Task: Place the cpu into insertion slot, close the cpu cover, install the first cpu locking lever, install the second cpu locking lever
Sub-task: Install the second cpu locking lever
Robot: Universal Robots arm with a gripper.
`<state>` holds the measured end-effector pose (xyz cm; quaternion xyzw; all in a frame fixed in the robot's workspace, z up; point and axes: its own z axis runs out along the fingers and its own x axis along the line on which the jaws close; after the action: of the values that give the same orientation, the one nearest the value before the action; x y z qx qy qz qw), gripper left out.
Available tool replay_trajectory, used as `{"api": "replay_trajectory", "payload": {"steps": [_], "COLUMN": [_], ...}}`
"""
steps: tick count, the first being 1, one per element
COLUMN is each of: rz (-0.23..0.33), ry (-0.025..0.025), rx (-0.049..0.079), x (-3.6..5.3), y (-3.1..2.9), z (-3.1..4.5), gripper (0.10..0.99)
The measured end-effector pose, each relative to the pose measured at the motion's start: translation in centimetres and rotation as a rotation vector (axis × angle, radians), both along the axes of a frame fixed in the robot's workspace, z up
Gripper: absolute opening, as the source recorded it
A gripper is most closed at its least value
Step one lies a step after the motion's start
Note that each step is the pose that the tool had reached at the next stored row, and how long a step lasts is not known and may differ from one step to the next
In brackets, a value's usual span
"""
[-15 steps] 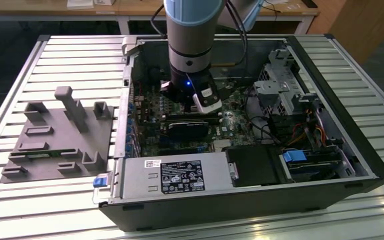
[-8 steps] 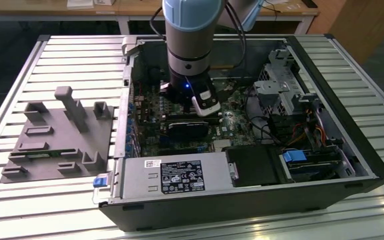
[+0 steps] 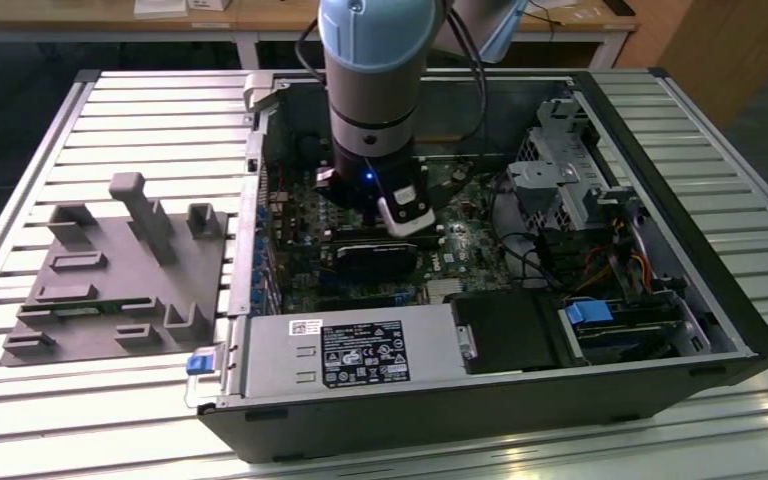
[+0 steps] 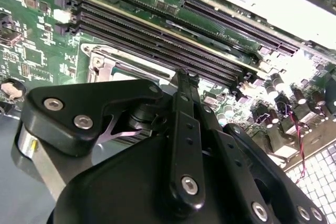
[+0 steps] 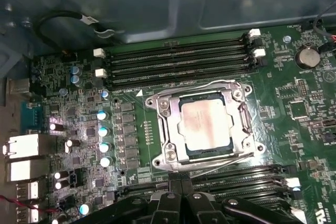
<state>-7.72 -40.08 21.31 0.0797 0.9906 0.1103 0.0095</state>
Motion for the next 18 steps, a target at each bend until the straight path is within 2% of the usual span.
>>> {"api": "replay_trajectory", "payload": {"steps": [4,7,11,18], "rz": [0.0,0.0,0.0,0.0], "ry": [-0.0001,-0.0002,-0.0001,-0.0001], "rx": [0.015,0.02,0.026,0.049], "x": [-0.17,-0.27,-0.29,-0.52], "y": [-0.02,-0.07,-0.41,-0.58], "z": [-0.25,-0.5,-0.6,-1.02], "gripper": [0.102,0.102,0.102,0.102]}}
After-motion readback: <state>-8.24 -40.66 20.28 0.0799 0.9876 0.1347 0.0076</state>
